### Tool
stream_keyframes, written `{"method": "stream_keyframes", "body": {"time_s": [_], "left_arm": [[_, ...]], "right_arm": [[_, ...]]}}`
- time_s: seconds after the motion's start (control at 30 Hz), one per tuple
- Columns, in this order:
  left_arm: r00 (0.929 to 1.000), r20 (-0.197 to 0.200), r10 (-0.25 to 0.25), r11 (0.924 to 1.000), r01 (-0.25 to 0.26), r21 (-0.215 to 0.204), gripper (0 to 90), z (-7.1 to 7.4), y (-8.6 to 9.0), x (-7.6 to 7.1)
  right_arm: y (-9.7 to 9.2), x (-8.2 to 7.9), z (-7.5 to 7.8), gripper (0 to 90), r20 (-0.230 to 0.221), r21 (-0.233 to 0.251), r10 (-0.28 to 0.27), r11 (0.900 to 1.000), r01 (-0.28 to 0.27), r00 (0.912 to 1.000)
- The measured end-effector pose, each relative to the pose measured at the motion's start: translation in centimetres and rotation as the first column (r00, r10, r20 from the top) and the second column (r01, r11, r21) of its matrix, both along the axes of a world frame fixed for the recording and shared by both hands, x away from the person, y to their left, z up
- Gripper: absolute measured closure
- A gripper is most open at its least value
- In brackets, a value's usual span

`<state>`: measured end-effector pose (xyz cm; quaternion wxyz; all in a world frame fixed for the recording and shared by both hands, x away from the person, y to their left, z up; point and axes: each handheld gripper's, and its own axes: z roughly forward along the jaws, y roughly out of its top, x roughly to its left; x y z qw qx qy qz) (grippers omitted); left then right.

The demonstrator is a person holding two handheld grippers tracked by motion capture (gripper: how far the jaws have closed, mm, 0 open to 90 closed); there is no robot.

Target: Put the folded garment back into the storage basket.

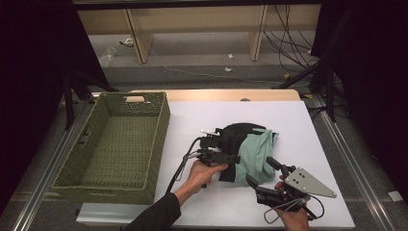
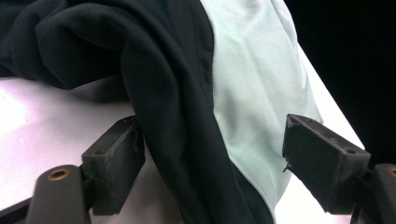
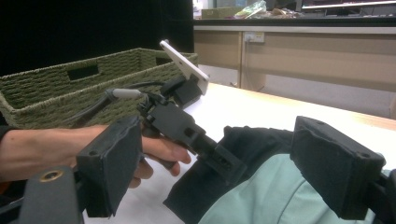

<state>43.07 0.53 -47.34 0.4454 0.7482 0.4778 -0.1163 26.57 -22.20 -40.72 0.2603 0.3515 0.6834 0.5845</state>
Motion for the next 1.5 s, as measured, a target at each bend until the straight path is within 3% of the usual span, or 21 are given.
{"method": "stream_keyframes", "body": {"time_s": [0.23, 0.53, 1.13, 1.23, 1.4, 1.43, 1.47, 1.5], "left_arm": [[0.9999, -0.017, 0.002, 1.0000, -0.002, -0.001, 25.2, -0.6, -0.5, 0.3], [0.9998, -0.018, -0.002, 0.9996, 0.002, 0.028, 28.5, -0.7, -1.1, 1.0], [0.9996, -0.028, 0.006, 0.9996, -0.005, 0.028, 35.7, -1.3, -1.7, 1.6], [0.9998, -0.020, 0.006, 0.9994, -0.005, 0.034, 39.4, -1.3, -1.7, 1.5], [0.9999, 0.006, 0.016, 0.9982, -0.016, 0.058, 56.0, -1.1, -1.6, 1.4], [0.9998, 0.010, 0.016, 0.9980, -0.016, 0.061, 56.0, -1.1, -1.5, 1.4], [0.9998, 0.007, 0.018, 0.9983, -0.019, 0.056, 61.8, -1.1, -1.4, 1.4], [0.9998, 0.004, 0.022, 0.9986, -0.022, 0.047, 61.8, -1.1, -1.4, 1.5]], "right_arm": [[0.0, 0.0, 0.0, 17.6, -0.001, -0.002, 0.000, 1.0000, 0.000, 1.0000], [0.0, 0.0, 0.0, 17.7, -0.001, -0.002, 0.001, 1.0000, -0.001, 1.0000], [0.0, 0.0, 0.0, 17.8, -0.002, -0.005, 0.003, 1.0000, -0.003, 1.0000], [0.1, 0.0, 0.0, 17.8, -0.007, -0.001, 0.005, 1.0000, -0.005, 1.0000], [0.0, 0.1, 0.0, 17.9, -0.003, -0.003, 0.005, 1.0000, -0.005, 1.0000], [0.0, 0.1, 0.0, 17.9, -0.003, -0.003, 0.005, 1.0000, -0.005, 1.0000], [0.1, 0.1, 0.0, 17.9, -0.005, -0.003, 0.005, 1.0000, -0.005, 1.0000], [0.1, 0.1, 0.0, 17.9, -0.005, -0.003, 0.005, 1.0000, -0.005, 1.0000]]}}
